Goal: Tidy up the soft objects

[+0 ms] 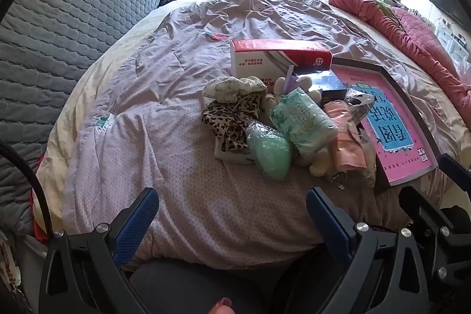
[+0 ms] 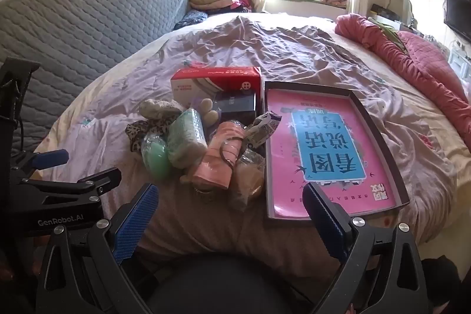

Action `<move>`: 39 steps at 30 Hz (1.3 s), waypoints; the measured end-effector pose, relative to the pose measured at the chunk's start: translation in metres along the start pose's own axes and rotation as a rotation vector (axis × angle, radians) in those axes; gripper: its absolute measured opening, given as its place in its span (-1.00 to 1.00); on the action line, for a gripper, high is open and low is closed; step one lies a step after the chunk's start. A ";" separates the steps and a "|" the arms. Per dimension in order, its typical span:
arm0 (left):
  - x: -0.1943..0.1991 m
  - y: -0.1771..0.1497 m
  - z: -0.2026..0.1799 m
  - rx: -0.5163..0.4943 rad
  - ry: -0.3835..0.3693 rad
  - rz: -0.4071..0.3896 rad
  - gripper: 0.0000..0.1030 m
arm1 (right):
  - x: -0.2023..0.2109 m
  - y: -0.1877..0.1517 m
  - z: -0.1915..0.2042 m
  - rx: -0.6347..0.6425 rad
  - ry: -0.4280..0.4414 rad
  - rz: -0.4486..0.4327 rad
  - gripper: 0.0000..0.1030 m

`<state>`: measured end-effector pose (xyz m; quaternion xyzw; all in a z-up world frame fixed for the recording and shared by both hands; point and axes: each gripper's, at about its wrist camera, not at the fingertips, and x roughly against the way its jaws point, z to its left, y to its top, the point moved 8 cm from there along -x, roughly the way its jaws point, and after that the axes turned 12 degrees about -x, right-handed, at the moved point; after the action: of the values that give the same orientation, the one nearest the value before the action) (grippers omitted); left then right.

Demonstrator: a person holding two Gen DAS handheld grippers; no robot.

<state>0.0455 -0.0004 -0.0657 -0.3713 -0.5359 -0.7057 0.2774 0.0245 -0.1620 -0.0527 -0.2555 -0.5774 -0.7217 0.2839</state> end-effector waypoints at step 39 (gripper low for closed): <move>0.000 0.002 -0.005 -0.001 -0.004 -0.003 0.96 | -0.008 0.001 0.000 -0.006 0.007 0.009 0.91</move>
<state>0.0460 -0.0056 -0.0655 -0.3721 -0.5368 -0.7054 0.2753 0.0308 -0.1613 -0.0571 -0.2563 -0.5730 -0.7230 0.2885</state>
